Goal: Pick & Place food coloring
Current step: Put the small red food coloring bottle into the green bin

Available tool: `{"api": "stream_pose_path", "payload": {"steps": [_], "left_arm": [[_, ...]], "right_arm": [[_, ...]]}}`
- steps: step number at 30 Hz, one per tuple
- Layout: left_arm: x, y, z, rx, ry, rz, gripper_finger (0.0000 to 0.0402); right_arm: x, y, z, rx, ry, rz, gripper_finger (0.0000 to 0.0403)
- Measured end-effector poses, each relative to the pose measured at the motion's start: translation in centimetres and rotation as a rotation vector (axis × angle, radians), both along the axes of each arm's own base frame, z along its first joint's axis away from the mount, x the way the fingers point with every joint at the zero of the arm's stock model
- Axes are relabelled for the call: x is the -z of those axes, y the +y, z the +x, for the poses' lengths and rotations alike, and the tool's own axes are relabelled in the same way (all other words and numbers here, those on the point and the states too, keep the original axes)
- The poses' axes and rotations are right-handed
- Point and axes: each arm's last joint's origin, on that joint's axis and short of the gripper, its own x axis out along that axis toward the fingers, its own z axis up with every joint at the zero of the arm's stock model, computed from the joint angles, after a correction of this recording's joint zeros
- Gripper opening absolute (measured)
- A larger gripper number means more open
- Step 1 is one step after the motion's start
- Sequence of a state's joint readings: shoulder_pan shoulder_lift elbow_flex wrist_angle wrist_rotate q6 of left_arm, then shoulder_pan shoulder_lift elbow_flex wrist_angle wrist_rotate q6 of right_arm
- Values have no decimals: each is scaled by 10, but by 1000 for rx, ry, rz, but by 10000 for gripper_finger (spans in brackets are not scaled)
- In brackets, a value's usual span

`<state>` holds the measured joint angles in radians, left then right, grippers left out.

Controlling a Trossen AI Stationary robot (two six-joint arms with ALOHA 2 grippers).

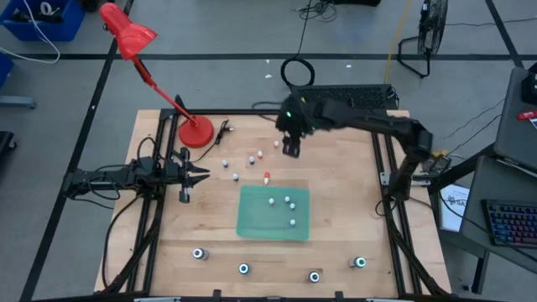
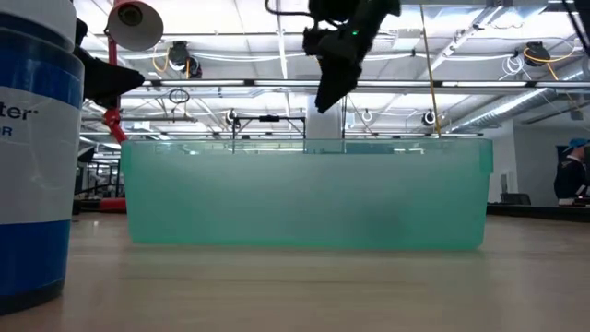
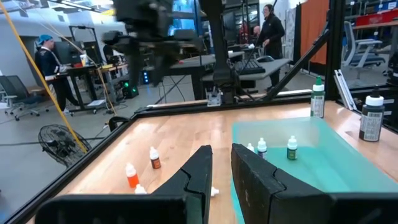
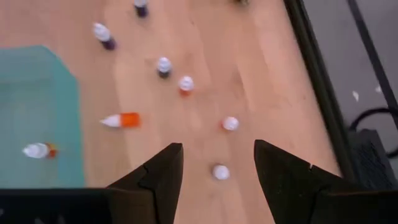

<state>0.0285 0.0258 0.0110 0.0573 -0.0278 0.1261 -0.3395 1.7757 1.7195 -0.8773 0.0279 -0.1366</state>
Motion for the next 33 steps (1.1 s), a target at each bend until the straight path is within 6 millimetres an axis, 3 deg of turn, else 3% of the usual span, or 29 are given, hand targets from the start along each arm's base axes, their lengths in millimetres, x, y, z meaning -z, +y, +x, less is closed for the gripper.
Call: {"api": "stream_pose_path", "payload": {"steps": [3, 8, 12, 18, 33], "left_arm": [[0, 0, 0, -1, 1, 0, 67], [0, 0, 0, -1, 1, 0, 67], [0, 0, 0, -1, 1, 0, 67], [0, 0, 0, -1, 2, 0, 67], [0, 0, 0, -1, 1, 0, 67]], "right_arm": [[8, -24, 6, 33, 100, 36, 185], [51, -46, 7, 51, 219, 121, 185], [80, -48, 10, 25, 238, 157, 185], [104, -47, 6, 21, 243, 157, 187], [129, -45, 3, 16, 217, 147, 183]]}}
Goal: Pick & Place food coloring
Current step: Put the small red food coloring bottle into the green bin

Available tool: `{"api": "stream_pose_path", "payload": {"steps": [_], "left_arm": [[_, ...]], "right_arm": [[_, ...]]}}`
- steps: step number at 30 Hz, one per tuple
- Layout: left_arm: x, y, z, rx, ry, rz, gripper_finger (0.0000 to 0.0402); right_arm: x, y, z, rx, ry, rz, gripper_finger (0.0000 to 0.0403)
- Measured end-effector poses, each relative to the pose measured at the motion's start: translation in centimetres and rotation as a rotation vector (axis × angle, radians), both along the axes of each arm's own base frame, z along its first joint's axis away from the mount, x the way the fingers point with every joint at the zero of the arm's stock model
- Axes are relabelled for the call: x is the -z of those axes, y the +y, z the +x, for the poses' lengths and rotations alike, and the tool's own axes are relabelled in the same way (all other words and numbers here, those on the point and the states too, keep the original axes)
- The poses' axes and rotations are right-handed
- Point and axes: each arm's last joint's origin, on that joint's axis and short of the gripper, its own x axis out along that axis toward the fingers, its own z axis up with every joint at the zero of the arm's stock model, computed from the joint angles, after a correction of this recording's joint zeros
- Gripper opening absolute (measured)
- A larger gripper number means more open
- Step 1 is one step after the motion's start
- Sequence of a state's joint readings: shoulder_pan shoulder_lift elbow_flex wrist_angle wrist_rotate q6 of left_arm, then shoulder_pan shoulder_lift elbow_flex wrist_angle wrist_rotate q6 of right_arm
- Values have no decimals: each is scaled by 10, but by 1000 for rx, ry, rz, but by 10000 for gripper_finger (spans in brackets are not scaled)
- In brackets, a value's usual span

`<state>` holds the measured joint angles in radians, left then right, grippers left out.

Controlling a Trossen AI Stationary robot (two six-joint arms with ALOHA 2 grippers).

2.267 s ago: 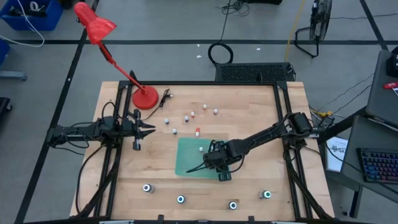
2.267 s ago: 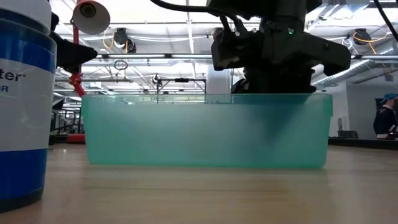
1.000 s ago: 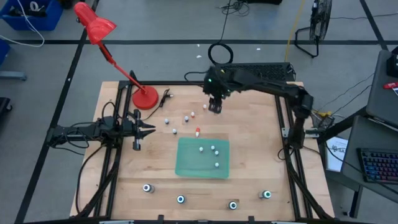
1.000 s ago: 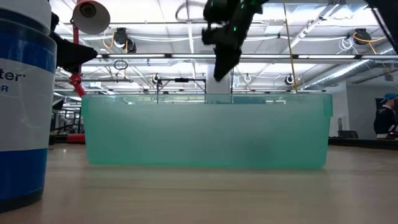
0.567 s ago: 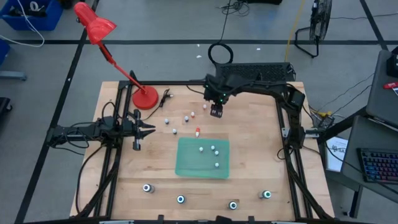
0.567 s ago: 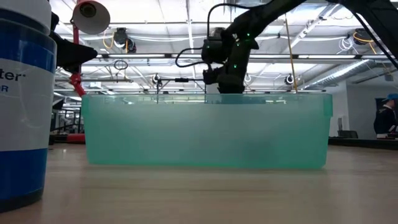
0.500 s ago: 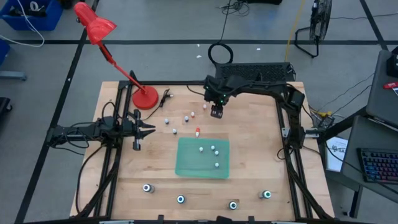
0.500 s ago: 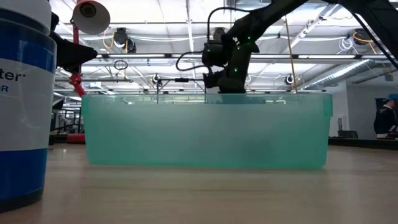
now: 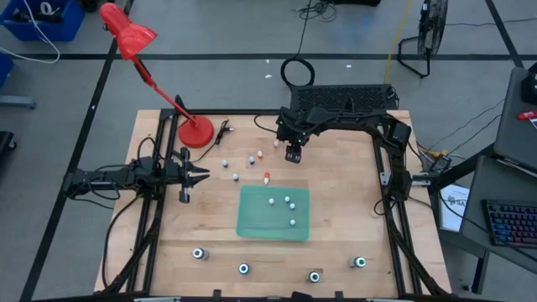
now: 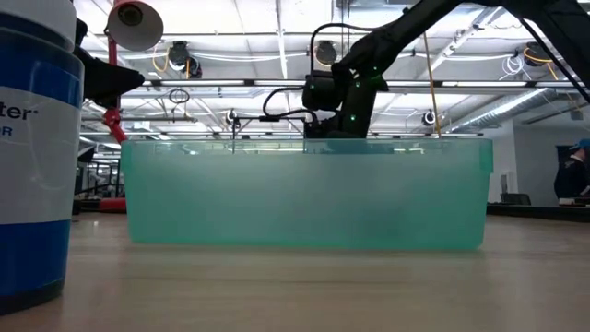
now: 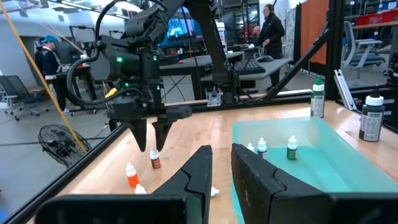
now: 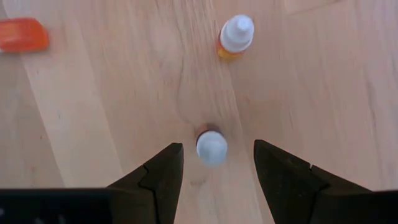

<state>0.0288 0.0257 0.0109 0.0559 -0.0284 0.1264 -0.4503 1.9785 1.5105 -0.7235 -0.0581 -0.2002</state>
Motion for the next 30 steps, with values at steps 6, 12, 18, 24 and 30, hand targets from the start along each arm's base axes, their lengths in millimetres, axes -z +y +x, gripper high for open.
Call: {"api": "stream_pose_path", "payload": {"steps": [6, 12, 18, 24, 30], "left_arm": [[0, 0, 0, 0, 0, 0, 67], [0, 0, 0, 0, 0, 0, 67], [0, 0, 0, 0, 0, 0, 67], [0, 0, 0, 0, 0, 0, 67], [0, 0, 0, 0, 0, 0, 67]], "right_arm": [[-1, -1, 2, -5, -17, -10, 181], [1, -1, 3, -3, -22, -11, 181], [5, -2, 6, -8, -51, 32, 181], [8, -2, 6, -3, -42, 36, 180], [11, -2, 6, -5, -25, 43, 180]]}}
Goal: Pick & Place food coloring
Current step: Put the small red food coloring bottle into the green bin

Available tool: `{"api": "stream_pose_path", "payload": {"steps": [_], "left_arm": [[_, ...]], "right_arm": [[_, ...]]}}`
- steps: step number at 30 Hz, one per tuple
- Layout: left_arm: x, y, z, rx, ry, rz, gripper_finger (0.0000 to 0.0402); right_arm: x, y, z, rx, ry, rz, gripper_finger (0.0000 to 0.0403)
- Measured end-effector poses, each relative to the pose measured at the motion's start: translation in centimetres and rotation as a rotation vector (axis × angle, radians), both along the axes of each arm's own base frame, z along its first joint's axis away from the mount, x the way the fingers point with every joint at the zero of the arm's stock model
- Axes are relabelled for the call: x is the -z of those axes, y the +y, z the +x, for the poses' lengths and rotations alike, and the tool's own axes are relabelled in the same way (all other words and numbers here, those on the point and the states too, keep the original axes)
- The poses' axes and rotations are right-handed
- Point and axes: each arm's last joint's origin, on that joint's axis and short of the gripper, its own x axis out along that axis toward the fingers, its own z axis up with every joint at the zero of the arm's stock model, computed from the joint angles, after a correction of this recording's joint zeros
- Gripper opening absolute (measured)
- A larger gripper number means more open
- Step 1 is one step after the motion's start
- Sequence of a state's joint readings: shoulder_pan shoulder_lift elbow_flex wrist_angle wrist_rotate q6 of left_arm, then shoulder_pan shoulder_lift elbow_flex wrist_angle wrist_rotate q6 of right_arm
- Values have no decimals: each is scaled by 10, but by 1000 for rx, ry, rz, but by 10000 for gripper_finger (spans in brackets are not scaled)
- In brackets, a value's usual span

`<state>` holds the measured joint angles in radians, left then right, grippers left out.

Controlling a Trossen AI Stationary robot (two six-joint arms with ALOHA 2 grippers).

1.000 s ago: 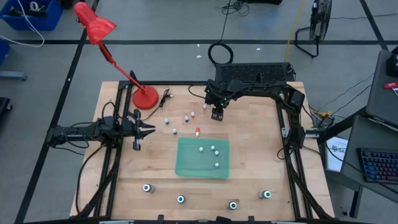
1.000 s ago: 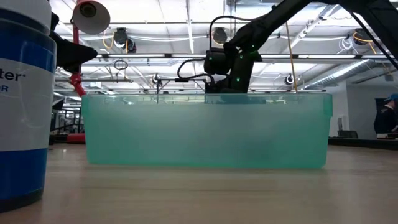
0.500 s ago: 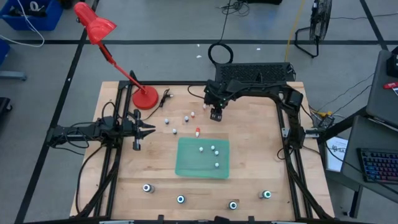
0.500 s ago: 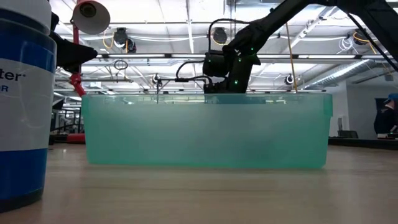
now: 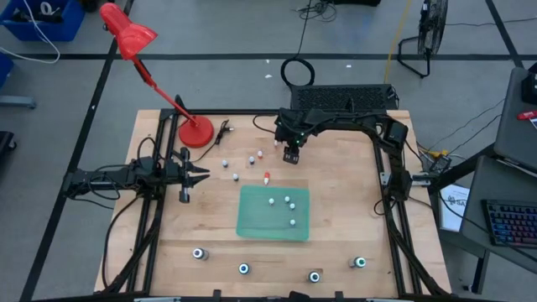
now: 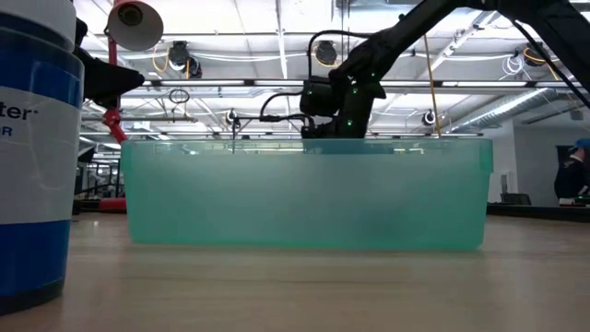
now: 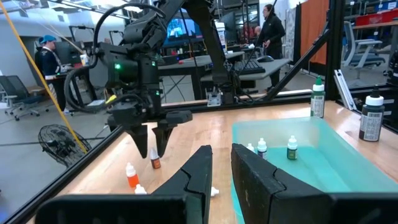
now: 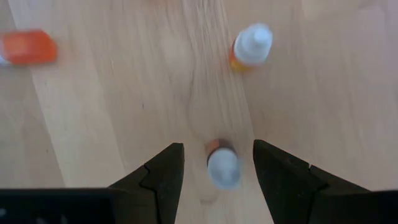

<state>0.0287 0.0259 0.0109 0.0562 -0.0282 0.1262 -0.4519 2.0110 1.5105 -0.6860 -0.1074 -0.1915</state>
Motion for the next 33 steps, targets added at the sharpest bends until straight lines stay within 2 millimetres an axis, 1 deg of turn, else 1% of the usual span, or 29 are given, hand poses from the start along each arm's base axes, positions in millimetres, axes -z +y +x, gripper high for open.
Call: {"api": "stream_pose_path", "payload": {"steps": [19, 23, 33], "left_arm": [[0, 0, 0, 0, 0, 0, 67], [0, 0, 0, 0, 0, 0, 67], [0, 0, 0, 0, 0, 0, 67]], "right_arm": [[1, 1, -2, -10, 19, 4, 178], [1, 1, -2, -11, 20, 4, 156], [0, 1, -2, -11, 20, 4, 75]]}}
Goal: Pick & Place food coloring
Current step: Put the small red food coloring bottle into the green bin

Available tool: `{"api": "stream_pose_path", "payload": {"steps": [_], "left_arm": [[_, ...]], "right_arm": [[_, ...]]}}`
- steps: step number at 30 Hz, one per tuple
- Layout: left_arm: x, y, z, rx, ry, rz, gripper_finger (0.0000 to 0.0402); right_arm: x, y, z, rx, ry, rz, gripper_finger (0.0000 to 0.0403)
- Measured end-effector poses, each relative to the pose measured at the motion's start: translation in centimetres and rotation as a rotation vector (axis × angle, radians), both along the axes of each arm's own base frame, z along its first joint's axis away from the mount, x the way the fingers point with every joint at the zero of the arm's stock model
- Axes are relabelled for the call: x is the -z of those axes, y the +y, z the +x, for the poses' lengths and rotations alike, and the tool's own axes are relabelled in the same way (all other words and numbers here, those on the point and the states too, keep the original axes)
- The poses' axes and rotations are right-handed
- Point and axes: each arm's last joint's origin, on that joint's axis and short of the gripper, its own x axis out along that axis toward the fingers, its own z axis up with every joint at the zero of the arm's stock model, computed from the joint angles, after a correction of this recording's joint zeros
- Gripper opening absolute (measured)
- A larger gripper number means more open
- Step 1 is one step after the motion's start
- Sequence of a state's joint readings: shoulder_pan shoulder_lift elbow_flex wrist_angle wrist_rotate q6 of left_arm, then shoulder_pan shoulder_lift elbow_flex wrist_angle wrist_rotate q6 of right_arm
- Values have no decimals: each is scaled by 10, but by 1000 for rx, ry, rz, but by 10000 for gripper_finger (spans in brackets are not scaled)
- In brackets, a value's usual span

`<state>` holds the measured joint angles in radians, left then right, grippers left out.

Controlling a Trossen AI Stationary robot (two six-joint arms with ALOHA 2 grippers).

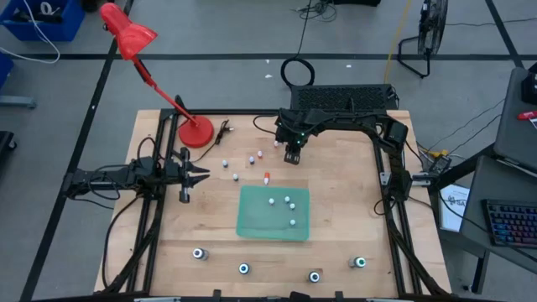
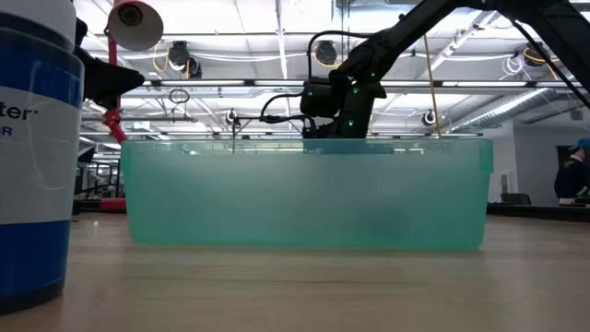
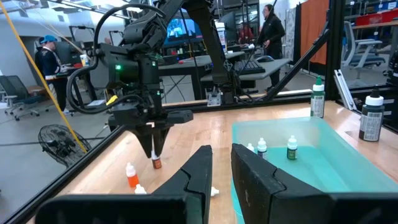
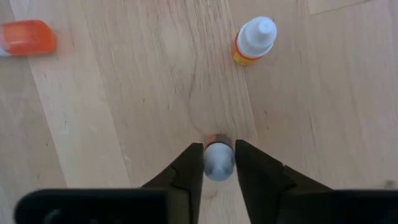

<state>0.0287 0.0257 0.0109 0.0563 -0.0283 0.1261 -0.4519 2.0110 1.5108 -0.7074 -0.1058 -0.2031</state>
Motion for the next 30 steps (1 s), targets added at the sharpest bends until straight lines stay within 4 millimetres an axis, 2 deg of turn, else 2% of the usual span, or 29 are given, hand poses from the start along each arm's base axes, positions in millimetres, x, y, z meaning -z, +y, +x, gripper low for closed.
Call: {"api": "stream_pose_path", "payload": {"steps": [5, 13, 18, 24, 30], "left_arm": [[0, 0, 0, 0, 0, 0, 67], [0, 0, 0, 0, 0, 0, 67], [0, 0, 0, 0, 0, 0, 67], [0, 0, 0, 0, 0, 0, 67], [0, 0, 0, 1, 0, 0, 67]], "right_arm": [[0, 0, 0, -3, -1, -2, 44], [-2, 2, 0, -21, -1, -12, 42], [-21, 14, 3, -31, -35, -46, 42], [-61, 50, 5, -86, -123, -97, 42], [-94, 115, 4, -170, -202, -71, 42]]}}
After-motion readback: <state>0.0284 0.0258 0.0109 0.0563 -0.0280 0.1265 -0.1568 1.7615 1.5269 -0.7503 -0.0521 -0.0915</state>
